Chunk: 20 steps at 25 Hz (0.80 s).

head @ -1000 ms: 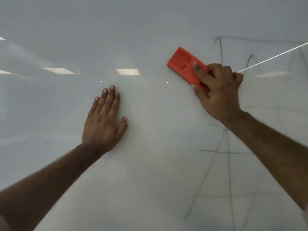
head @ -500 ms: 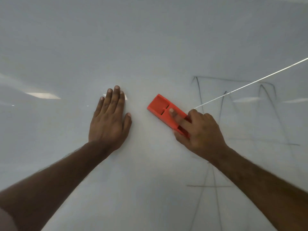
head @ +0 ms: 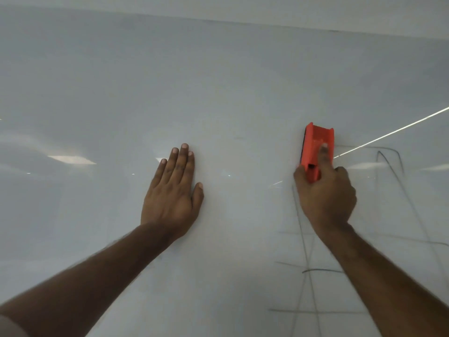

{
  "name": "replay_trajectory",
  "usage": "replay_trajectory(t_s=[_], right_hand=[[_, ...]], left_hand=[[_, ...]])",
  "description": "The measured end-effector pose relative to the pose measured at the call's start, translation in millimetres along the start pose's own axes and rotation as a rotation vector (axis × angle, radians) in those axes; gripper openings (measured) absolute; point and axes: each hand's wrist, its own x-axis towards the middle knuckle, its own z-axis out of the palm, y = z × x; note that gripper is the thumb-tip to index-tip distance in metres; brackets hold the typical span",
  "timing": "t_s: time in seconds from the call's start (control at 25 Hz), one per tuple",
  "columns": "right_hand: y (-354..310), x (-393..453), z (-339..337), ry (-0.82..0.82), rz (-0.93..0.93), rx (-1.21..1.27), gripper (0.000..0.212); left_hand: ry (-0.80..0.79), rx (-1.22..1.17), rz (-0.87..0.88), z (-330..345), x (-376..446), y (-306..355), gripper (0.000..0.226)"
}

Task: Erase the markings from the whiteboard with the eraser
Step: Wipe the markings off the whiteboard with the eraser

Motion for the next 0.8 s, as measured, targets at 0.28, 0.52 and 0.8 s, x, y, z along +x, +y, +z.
replay_trajectory(t_s=[0.28, 0.52, 0.8], right_hand=[[-73, -28, 17, -0.143, -0.625, 0.155, 0.063], [3, 13, -3, -0.161, -0.818, 0.074, 0.064], [113, 27, -25, 0.016, -0.167, -0.106, 0.063]], left_hand=[[-0.018, 0.007, -0.027, 0, -3, 7, 0.07], [-0.023, 0.0, -0.014, 4, -2, 28, 0.074], [-0.014, -0.001, -0.041, 12, -3, 54, 0.075]])
